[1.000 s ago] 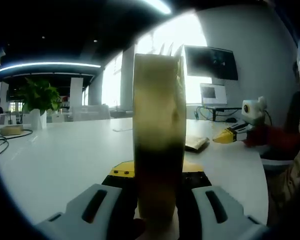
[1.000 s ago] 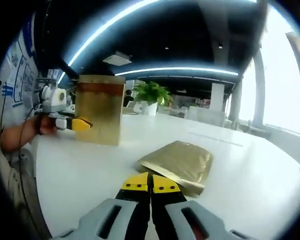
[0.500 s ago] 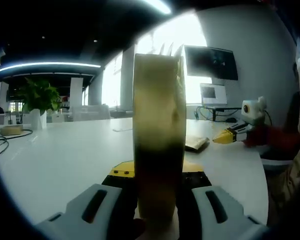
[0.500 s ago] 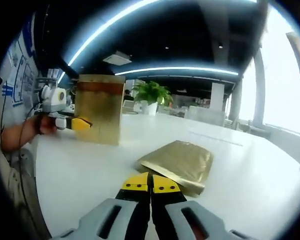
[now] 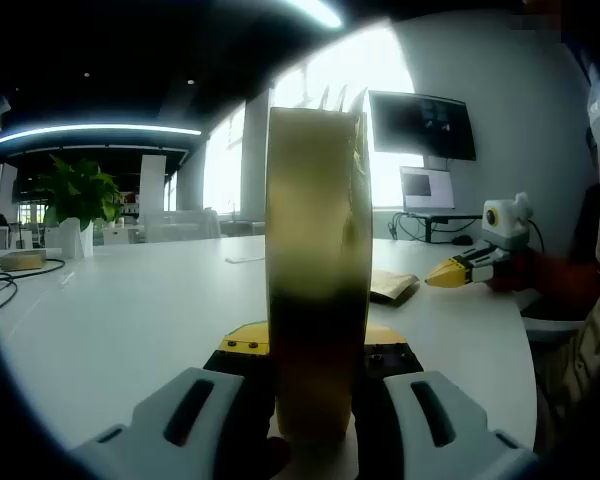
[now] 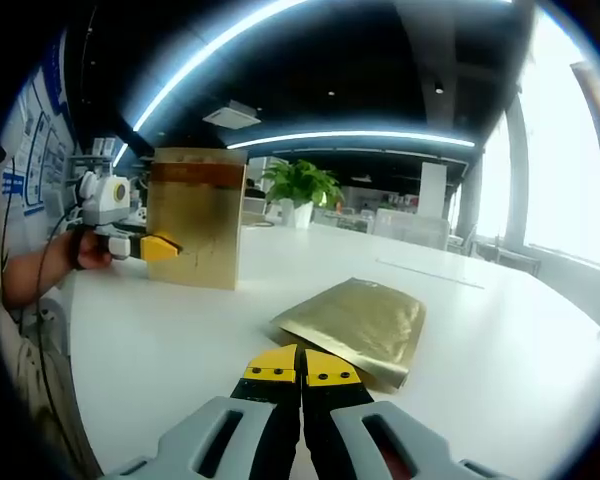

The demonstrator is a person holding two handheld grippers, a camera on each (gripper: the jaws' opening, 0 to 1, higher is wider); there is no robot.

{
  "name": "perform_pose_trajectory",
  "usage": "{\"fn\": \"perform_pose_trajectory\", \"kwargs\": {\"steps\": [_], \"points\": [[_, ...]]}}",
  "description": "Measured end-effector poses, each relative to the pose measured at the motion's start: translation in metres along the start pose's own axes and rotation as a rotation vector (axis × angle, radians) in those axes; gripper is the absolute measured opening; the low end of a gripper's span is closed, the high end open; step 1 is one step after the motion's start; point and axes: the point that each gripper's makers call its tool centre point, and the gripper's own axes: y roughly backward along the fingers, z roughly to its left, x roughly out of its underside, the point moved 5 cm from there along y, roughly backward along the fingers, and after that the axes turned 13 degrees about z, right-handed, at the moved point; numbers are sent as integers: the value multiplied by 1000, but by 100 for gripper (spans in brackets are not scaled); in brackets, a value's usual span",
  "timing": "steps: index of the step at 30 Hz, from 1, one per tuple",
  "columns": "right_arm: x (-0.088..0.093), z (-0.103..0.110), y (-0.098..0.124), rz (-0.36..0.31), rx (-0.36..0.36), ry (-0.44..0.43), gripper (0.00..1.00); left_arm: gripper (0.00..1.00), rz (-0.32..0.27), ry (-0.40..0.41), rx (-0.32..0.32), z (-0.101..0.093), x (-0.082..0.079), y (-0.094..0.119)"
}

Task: Extract single mask from mask box in order stack masks on table

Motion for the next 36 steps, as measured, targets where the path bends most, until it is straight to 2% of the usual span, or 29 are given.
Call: {"fn": "perform_pose_trajectory", "kwargs": {"steps": [11,18,31,36], "points": [[-3,-1,1,13,7,1,0,19,0,4,3,2,-1,-1],[-16,-2,7,8,28,11,0,19,0,4,3,2,0,-1],[-55,7,12,14,2,171,0,20,0,4,1,0,0,-1],[-61,12,13,18,-12,212,0,20,0,5,1,1,0,-1]]}}
